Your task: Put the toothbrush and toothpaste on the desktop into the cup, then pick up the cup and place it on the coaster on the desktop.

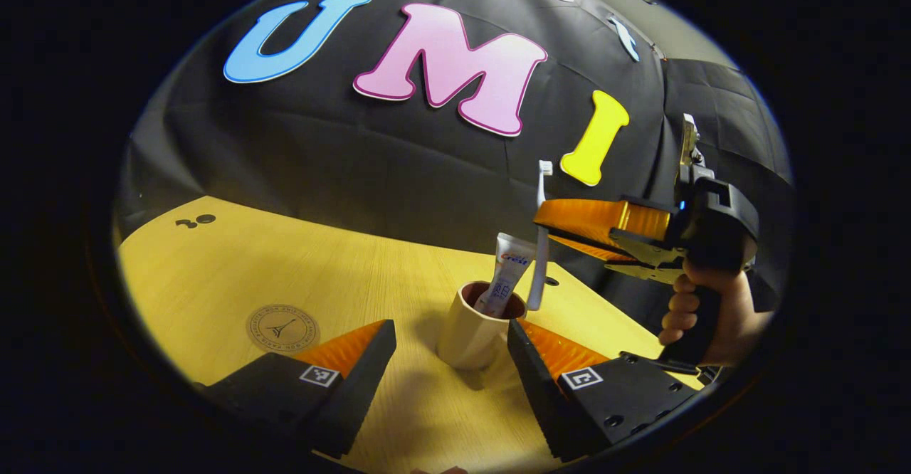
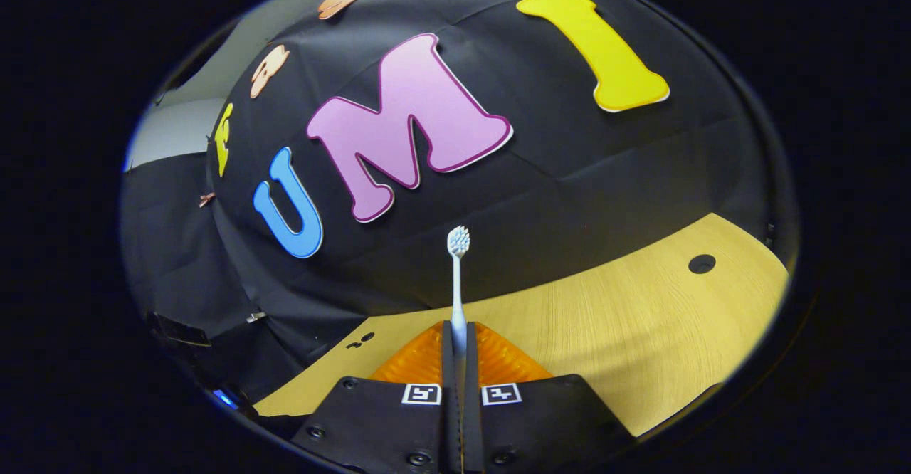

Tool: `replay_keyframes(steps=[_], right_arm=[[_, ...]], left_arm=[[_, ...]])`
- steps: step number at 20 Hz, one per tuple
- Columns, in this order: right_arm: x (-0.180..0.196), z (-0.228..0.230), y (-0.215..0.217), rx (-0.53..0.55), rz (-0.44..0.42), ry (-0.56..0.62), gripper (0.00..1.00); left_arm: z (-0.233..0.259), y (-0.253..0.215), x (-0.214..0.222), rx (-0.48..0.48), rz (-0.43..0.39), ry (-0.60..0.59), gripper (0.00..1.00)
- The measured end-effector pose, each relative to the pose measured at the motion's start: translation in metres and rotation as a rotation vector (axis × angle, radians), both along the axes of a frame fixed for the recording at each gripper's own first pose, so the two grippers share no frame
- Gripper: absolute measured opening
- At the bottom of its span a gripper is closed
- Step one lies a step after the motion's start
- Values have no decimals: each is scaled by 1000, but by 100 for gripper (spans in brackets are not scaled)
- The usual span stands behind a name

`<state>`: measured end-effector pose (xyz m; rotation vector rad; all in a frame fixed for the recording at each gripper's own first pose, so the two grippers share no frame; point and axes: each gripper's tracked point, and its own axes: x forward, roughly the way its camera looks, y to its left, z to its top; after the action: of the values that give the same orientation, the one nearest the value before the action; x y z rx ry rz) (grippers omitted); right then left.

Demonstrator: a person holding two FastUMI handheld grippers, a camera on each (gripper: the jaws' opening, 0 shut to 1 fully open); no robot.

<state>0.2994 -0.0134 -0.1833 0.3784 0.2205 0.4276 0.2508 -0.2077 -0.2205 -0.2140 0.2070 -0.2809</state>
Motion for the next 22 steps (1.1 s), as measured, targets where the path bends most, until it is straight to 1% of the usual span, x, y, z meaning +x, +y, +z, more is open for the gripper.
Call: replay_keyframes(steps=[3, 5, 7, 9, 11, 12, 13, 14, 16, 17, 18, 20, 21, 22], right_arm=[[3, -7, 4, -30, -13, -60, 6], [5, -6, 0, -38, -55, -118, 6], [3, -11, 5, -56, -54, -149, 6], [1, -12, 5, -102, -63, -183, 6], [-2, -16, 10, -135, -56, -198, 7], [-4, -20, 13, -143, -44, -189, 9], [-7, -24, 16, -139, -31, -180, 10], [-10, -22, 16, -129, -36, -180, 11], [-12, -19, 13, -116, -45, -186, 22], [-12, -21, 12, -119, -50, -183, 34], [-13, -20, 10, -122, -52, -174, 39], [-18, -24, 7, -116, -49, -133, 41], [-21, -27, 7, -112, -47, -107, 45], [-23, -31, 4, -120, -52, -80, 43]], left_arm=[[2, 5, 0, -10, 3, -11, 97], [-2, 11, 0, -17, 7, -5, 98], [-6, 16, -1, -6, 18, -2, 98], [-10, 22, -3, 6, 28, 2, 97], [-14, 24, -5, 8, 34, 9, 97], [-17, 24, -5, 7, 37, 15, 97], [-19, 24, -6, 6, 38, 19, 98], [-20, 23, -7, 8, 39, 21, 98], [-21, 21, -8, 15, 35, 21, 98], [-21, 21, -8, 19, 32, 21, 98], [-20, 20, -10, 22, 30, 22, 98], [-18, 21, -13, 32, 29, 23, 98], [-17, 21, -15, 37, 31, 24, 98], [-15, 23, -17, 40, 34, 27, 98]])
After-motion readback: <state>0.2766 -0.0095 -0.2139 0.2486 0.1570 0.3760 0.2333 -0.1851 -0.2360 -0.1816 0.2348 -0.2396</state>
